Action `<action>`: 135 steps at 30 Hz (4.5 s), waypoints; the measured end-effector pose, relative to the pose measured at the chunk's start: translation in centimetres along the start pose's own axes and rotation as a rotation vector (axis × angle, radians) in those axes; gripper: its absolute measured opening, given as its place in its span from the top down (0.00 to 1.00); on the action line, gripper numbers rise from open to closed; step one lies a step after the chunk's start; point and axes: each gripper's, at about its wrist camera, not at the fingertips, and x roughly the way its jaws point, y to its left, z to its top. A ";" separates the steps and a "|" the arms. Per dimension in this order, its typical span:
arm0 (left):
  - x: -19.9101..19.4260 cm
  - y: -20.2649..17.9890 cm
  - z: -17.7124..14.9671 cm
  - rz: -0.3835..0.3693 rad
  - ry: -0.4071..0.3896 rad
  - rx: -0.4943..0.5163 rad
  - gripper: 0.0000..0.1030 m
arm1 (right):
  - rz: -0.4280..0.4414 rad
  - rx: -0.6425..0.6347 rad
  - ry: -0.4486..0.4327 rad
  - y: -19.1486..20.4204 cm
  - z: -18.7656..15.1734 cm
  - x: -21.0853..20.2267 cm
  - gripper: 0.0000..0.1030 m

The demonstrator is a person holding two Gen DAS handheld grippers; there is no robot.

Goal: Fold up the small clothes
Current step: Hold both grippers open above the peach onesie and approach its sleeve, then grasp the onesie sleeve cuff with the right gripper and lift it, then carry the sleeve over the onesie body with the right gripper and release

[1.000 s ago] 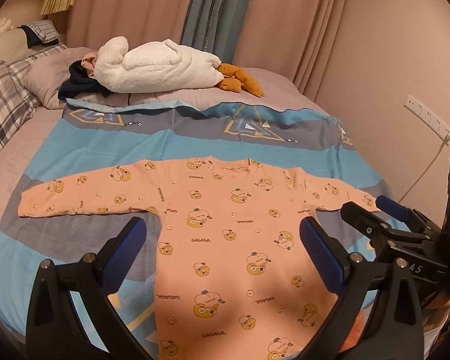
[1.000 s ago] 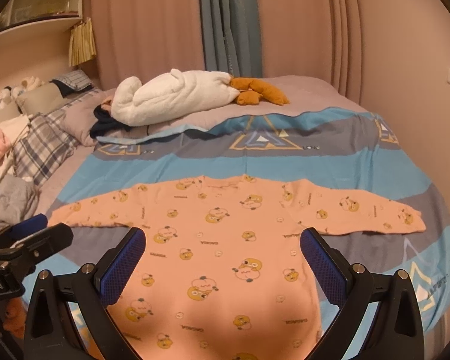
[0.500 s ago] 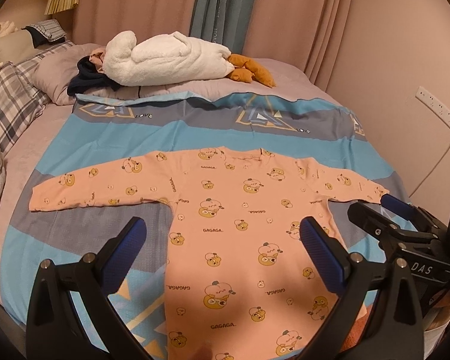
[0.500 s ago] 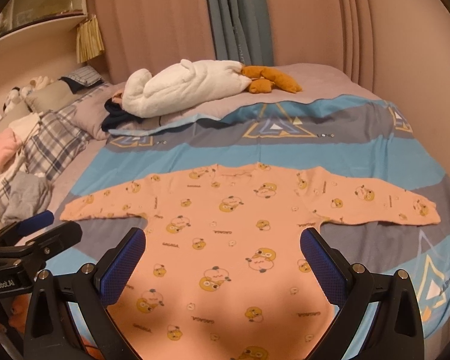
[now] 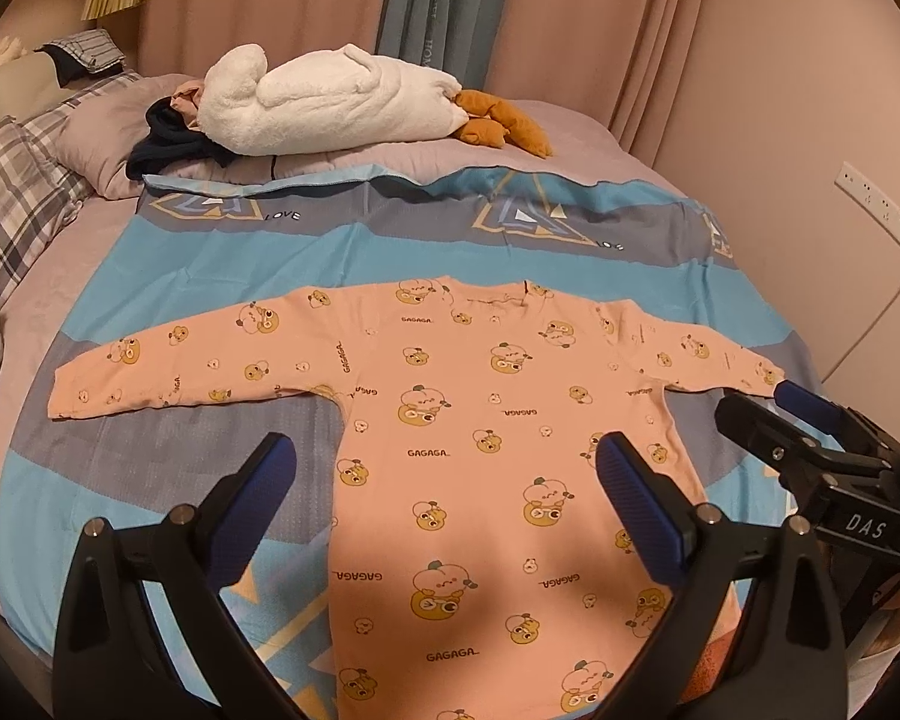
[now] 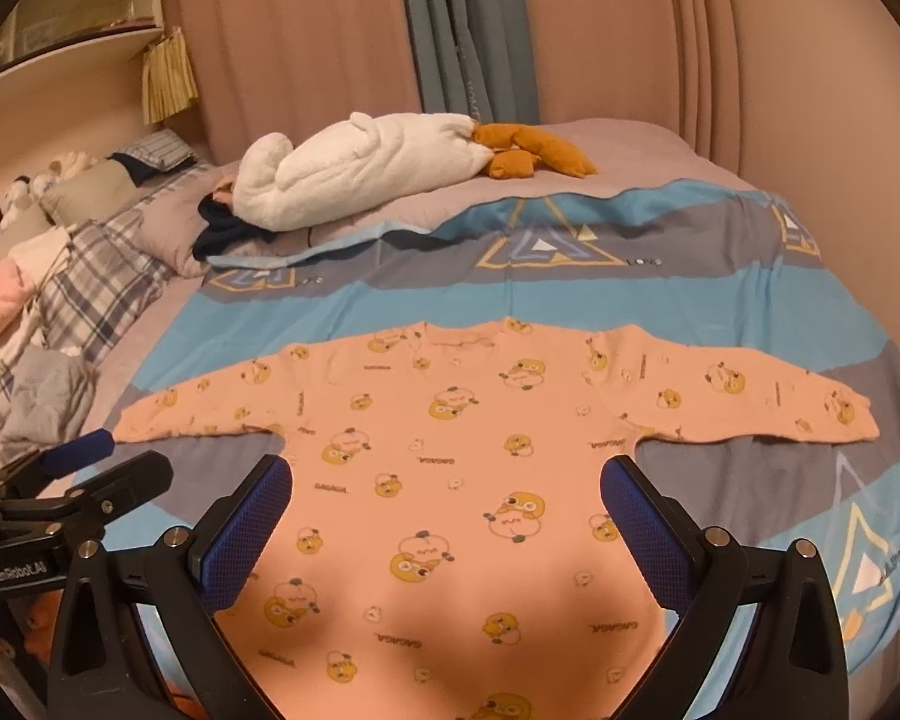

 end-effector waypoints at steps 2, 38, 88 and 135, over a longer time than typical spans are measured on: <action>0.1 -0.1 0.0 0.001 0.008 0.000 0.03 | -0.006 0.001 0.002 -0.2 0.0 0.2 0.01; 0.6 -0.3 -0.8 -0.050 0.058 0.000 0.03 | -0.005 0.026 0.014 -0.4 -0.1 0.3 0.01; 8.6 -0.2 -2.7 -0.073 0.296 -0.063 0.10 | -0.020 0.303 -0.009 -10.9 3.4 2.0 0.25; 9.3 2.2 -2.1 -0.038 0.248 -0.219 0.19 | -0.370 0.483 -0.234 -27.1 11.2 2.2 0.94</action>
